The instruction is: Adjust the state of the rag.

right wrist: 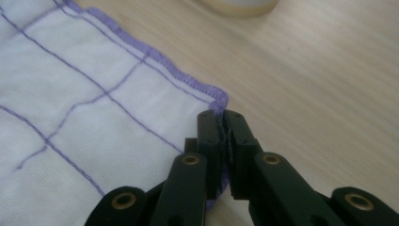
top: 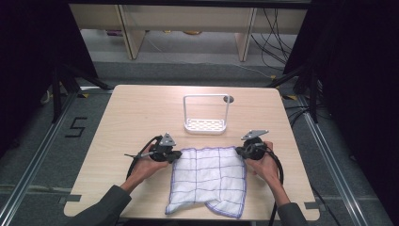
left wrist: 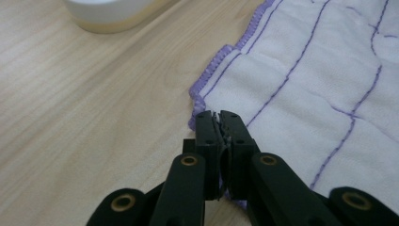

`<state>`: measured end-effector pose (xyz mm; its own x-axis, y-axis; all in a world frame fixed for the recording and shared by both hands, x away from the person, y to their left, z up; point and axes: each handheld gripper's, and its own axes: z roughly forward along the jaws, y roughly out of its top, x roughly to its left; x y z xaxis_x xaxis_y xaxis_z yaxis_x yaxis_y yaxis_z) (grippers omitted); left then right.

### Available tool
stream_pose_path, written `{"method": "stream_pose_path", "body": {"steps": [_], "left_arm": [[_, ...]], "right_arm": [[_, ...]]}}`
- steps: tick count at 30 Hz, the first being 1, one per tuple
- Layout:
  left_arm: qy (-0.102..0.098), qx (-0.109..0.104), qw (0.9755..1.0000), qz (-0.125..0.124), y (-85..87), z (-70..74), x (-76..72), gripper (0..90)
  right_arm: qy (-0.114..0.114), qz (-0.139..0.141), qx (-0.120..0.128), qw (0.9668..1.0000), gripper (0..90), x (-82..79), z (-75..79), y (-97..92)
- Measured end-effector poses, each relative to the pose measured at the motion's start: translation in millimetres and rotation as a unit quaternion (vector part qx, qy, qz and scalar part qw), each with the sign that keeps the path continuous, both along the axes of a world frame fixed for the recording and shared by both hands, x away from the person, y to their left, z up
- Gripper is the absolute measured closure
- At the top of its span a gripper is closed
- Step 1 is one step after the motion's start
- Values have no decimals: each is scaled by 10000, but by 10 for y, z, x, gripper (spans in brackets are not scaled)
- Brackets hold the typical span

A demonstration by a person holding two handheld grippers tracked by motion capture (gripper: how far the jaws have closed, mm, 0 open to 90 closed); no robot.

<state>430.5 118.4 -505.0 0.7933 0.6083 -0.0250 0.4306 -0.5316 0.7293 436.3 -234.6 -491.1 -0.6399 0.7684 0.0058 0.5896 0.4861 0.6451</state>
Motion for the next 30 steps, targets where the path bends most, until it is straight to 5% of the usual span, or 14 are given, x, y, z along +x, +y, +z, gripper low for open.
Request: {"method": "stream_pose_path", "body": {"steps": [6, 9, 12, 16, 17, 27, 30], "left_arm": [[-371, -303, 9988, -56, 134, 336, -143, 868], [-597, -577, 9965, -54, 225, 574, -260, 868], [-708, -858, 9938, -82, 325, 800, -412, 868], [-775, -861, 9929, -250, 449, 1110, -632, 868], [-789, -898, 9924, -291, 475, 1179, -680, 867], [-775, -1096, 9900, -436, 716, 1664, -1011, 867], [-851, -1218, 9875, -534, 757, 1816, -1093, 867]], "right_arm": [[-629, 164, 262, 9975, 869, -228, 440, -17], [-1027, 261, 312, 9939, 871, -374, 640, -23], [-1136, 332, 482, 9918, 872, -499, 827, -18], [-1329, 483, 653, 9878, 873, -691, 1091, -1], [-1491, 578, 702, 9846, 872, -726, 1148, 6], [-1499, 869, 820, 9815, 872, -1043, 1681, 67], [-1535, 966, 869, 9796, 872, -1086, 1791, 68]]}}
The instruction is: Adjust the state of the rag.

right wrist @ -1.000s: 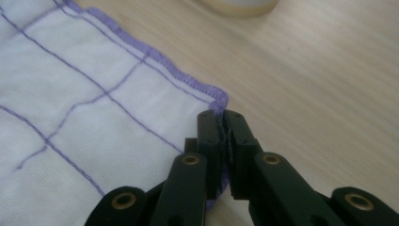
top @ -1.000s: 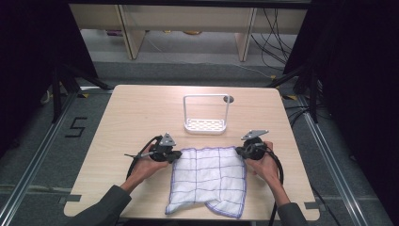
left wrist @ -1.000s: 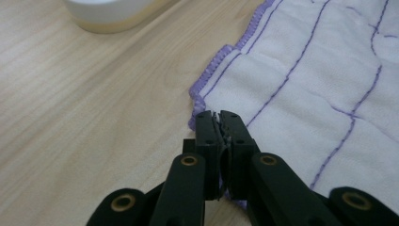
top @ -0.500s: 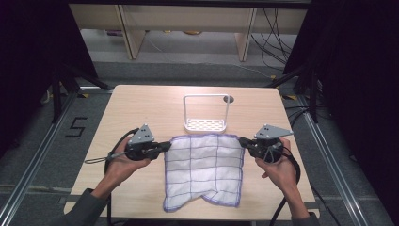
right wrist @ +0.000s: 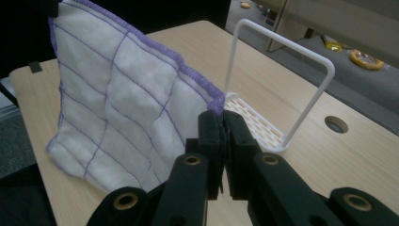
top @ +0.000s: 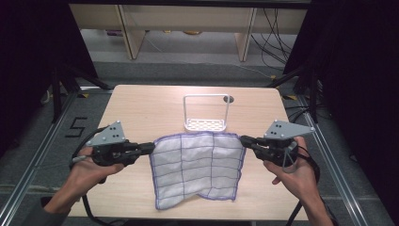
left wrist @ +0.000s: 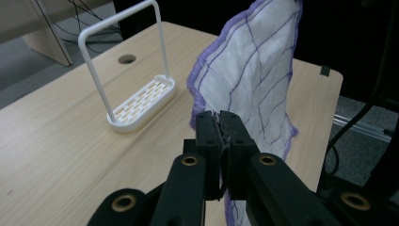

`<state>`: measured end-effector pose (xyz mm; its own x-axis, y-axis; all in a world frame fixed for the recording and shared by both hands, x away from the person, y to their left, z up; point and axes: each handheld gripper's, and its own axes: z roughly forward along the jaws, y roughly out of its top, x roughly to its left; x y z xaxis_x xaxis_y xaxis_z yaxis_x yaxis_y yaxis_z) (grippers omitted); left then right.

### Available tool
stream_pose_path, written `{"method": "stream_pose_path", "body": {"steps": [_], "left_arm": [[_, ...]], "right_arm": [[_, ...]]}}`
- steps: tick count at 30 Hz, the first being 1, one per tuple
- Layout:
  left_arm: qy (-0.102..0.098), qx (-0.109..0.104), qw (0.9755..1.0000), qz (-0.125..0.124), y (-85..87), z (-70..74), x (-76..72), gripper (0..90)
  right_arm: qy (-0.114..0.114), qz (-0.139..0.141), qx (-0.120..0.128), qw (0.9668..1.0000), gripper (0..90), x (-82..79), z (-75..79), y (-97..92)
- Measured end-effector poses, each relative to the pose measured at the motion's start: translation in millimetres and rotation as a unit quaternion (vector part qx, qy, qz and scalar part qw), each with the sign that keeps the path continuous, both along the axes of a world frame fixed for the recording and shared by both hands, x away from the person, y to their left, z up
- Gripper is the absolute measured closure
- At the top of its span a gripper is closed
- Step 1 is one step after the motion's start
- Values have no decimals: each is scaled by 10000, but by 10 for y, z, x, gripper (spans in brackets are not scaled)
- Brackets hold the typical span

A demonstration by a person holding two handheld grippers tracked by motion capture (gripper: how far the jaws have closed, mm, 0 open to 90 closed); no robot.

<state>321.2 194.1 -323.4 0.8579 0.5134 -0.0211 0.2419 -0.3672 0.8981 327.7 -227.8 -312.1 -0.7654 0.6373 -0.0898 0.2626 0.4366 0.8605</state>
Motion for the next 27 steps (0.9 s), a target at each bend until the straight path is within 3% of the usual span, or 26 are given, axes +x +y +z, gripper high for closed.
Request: {"method": "stream_pose_path", "body": {"steps": [5, 7, 9, 10, 11, 14, 17, 18, 19, 21, 24, 25, 27], "left_arm": [[-30, -2, 9999, -109, -25, 169, -31, 867], [54, 14, 9999, -117, -61, 161, 62, 867], [215, 26, 9998, -31, -108, 98, 218, 866], [299, 18, 9995, 28, -131, 45, 315, 866], [366, 3, 9993, 110, -155, -26, 421, 866], [575, 159, 9972, 448, -244, -348, 775, 866], [858, 378, 9932, 690, -345, -747, 1084, 865], [1142, 441, 9890, 835, -374, -876, 1148, 864], [1091, 622, 9895, 721, -385, -1005, 1257, 864], [1306, 762, 9851, 821, -437, -1252, 1379, 863], [1549, 911, 9796, 905, -486, -1533, 1494, 859], [1623, 830, 9786, 956, -501, -1599, 1510, 860], [1674, 866, 9771, 984, -518, -1679, 1520, 860]], "right_arm": [[-87, 126, 72, 9999, 873, -34, 158, 25], [-26, 72, 14, 10000, 872, 23, 164, 39], [183, 20, -107, 9998, 872, 158, 113, 51], [114, 4, -179, 9998, 872, 230, 79, 51], [303, -126, -170, 9993, 872, 308, 23, 57], [505, -363, -340, 9975, 872, 646, -222, 63], [780, -665, -685, 9924, 871, 978, -559, 119], [932, -746, -757, 9900, 870, 1074, -684, 149], [1023, -811, -842, 9879, 870, 1168, -817, 179], [1285, -913, -961, 9828, 869, 1311, -1067, 244], [1433, -991, -1273, 9764, 869, 1454, -1358, 307], [1479, -1032, -1308, 9749, 869, 1484, -1437, 324], [1537, -1009, -1412, 9728, 869, 1517, -1549, 343]]}}
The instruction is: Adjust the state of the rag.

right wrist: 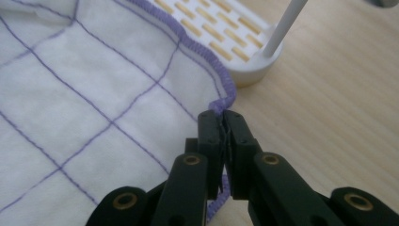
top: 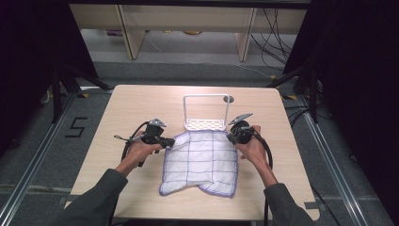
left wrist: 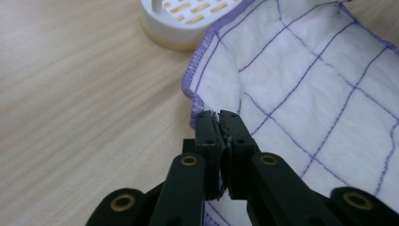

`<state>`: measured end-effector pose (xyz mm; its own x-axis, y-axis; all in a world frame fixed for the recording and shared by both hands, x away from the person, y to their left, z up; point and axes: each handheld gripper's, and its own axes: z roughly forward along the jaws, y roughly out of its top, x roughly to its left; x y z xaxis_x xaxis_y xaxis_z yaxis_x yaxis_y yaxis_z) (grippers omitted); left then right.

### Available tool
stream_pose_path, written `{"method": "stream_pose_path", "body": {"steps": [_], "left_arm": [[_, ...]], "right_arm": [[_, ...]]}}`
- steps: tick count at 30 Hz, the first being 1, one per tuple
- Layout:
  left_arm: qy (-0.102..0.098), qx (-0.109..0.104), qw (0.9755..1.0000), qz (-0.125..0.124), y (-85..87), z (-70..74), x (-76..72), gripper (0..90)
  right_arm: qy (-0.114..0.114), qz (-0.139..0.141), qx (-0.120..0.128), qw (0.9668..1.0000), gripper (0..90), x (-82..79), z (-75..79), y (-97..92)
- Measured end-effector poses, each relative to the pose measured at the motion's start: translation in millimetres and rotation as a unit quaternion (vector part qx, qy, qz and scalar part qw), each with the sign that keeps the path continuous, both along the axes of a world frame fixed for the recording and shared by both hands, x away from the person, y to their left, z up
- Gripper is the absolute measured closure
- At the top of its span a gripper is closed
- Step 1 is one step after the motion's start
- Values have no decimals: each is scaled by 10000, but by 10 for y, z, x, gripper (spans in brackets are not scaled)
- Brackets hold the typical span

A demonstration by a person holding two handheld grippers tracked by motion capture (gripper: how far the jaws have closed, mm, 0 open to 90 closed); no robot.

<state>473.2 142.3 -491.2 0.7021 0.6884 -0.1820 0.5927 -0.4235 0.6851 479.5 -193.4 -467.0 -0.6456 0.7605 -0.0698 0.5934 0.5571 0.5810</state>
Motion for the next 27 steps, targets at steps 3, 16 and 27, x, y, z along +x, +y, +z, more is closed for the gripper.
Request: {"method": "stream_pose_path", "body": {"steps": [3, 16, 27], "left_arm": [[-46, 3, 10000, 47, 9, -31, 6, 858], [-303, -253, 9987, 308, 268, 160, -451, 442], [-66, -989, 9949, -197, 342, 93, -1551, 430]], "right_arm": [[45, -47, -62, 10000, 869, -2, -70, 12], [-318, -328, -70, 9989, 453, -454, 60, -134], [57, 313, 772, 9965, 437, -1488, 74, -232]]}}
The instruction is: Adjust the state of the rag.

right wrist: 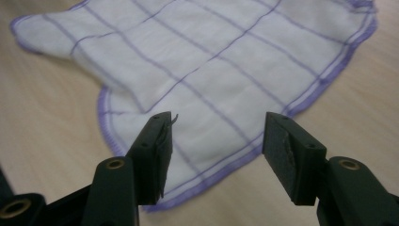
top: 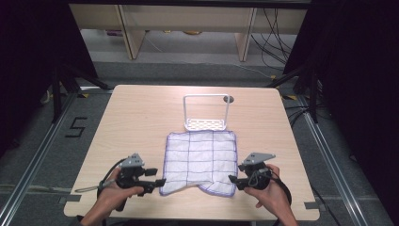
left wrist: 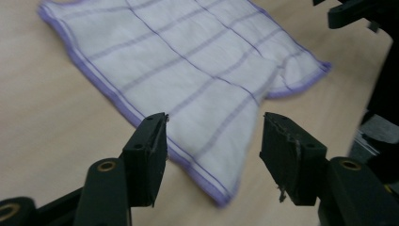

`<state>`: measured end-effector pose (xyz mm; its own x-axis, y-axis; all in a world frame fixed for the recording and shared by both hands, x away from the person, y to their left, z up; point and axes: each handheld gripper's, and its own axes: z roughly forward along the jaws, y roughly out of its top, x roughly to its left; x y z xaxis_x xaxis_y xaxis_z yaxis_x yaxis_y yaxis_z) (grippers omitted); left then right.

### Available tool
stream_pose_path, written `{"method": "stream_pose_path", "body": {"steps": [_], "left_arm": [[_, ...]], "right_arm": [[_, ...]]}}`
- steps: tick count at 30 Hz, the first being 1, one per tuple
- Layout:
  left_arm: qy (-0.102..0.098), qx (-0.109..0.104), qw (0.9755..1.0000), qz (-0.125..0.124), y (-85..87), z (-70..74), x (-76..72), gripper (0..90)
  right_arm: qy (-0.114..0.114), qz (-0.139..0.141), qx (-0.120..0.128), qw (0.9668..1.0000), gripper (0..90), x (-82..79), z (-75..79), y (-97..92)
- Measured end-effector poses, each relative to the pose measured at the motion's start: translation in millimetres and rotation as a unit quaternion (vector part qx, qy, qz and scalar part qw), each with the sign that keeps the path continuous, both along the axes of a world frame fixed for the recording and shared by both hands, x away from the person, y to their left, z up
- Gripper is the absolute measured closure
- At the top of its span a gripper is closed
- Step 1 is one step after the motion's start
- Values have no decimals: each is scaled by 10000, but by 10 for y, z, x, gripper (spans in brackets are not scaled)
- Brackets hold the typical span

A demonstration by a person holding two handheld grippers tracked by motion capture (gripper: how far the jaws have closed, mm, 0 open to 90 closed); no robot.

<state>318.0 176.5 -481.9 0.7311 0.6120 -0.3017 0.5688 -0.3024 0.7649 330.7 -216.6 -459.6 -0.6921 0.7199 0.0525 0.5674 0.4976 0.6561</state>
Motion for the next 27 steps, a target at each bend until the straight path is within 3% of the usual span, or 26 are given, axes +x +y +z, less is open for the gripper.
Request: {"method": "stream_pose_path", "body": {"steps": [2, 4, 7, 8, 9, 12, 13, 15, 16, 18, 19, 20, 23, 24, 25, 27], "left_arm": [[-5, 222, 9997, -44, -53, -77, -113, 441], [60, 249, 9997, -33, -91, -152, -150, 442], [-26, 545, 9985, -87, -141, -252, -123, 458], [-69, 746, 9970, -170, -155, -275, -109, 480], [-125, 747, 9970, -167, -179, -297, -106, 526], [-382, 1127, 9921, -395, -196, -320, -74, 675], [-463, 1216, 9907, -401, -194, -321, -66, 729], [-510, 1162, 9912, -370, -198, -326, -72, 822], [-594, 1271, 9891, -446, -179, -309, -66, 837], [-635, 1102, 9909, -438, -157, -272, -98, 847], [-640, 1116, 9907, -446, -132, -252, -109, 847], [-645, 954, 9924, -443, -106, -231, -135, 847], [-573, 740, 9945, -463, -48, -192, -179, 841], [-565, 739, 9944, -506, -47, -186, -180, 837], [-545, 649, 9952, -487, -62, -192, -179, 835], [-518, 766, 9942, -555, -77, -193, -172, 833]], "right_arm": [[-82, 56, 93, 9999, 445, -109, -73, 26], [82, 132, 45, 9999, 459, -184, -118, 35], [184, 279, 13, 9994, 478, -225, -218, 76], [183, 318, -4, 9993, 489, -224, -259, 99], [291, 381, -89, 9988, 499, -216, -286, 122], [396, 466, -268, 9978, 575, -200, -362, 155], [289, 522, -349, 9976, 640, -199, -378, 149], [207, 583, -423, 9972, 789, -189, -361, 120], [141, 672, -492, 9964, 834, -191, -355, 98], [36, 618, -505, 9968, 893, -215, -341, 57], [9, 650, -506, 9966, 897, -221, -310, 21], [-2, 613, -480, 9970, 899, -238, -288, 1], [-91, 576, -428, 9974, 899, -290, -189, -104], [-168, 537, -309, 9979, 894, -306, -186, -118], [-176, 561, -165, 9981, 843, -315, -193, -111], [7, 524, -72, 9986, 738, -326, -218, -29]]}}
